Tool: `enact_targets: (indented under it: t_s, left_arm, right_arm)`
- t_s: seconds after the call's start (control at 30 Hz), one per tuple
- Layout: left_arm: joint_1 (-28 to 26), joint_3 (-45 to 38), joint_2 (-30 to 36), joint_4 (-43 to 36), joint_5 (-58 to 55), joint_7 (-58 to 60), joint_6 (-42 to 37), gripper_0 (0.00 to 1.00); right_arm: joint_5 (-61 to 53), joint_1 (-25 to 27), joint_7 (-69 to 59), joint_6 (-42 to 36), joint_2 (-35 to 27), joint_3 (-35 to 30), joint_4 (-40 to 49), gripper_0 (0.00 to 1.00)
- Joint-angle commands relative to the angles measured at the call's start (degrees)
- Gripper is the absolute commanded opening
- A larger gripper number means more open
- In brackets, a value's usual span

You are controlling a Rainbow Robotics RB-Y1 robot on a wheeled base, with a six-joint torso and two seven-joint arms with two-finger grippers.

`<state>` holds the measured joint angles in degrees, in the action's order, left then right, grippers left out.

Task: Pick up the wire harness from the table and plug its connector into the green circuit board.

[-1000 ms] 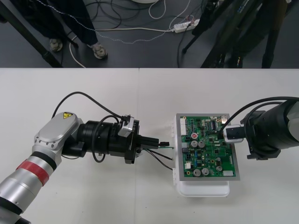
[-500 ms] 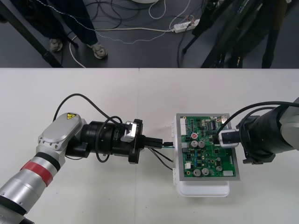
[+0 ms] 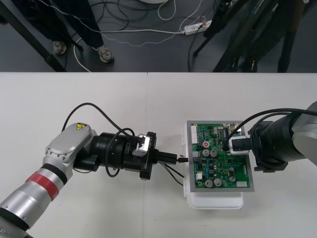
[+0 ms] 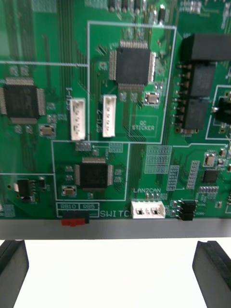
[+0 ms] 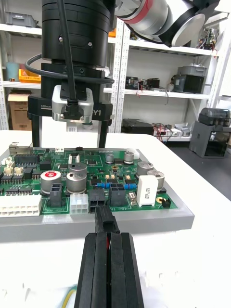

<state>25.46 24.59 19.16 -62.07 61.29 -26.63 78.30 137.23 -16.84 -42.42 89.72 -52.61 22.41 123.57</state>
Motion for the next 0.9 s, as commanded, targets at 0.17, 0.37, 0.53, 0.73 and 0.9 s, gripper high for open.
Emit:
enact_targets:
  t_s: [0.17,0.37,0.53,0.73,0.9]
  left_arm:
    - [-0.6,1.1,-2.5,-0.5,-1.1,1.5,-3.8,0.00]
    - [-0.6,1.7,-2.4,-0.5,-1.1,1.6,-4.5,0.00]
    - [-0.6,2.0,-2.5,-0.5,-1.1,1.6,-4.5,0.00]
    - [-0.6,2.7,-2.4,-0.5,-1.1,1.6,-4.6,0.00]
    - [-0.6,2.8,-2.4,-0.5,-1.1,1.5,-4.6,0.00]
  right_arm:
    - [2.2,0.7,-2.0,0.3,0.9,1.6,0.5,1.00]
    - [2.2,0.7,-2.1,0.3,1.2,1.7,0.4,1.00]
    - [2.3,0.8,-2.2,0.3,2.1,1.8,0.4,1.00]
    - [2.5,0.8,-2.3,0.3,2.3,1.7,0.4,1.00]
    - [2.6,0.7,-2.3,0.3,2.4,1.8,0.4,1.00]
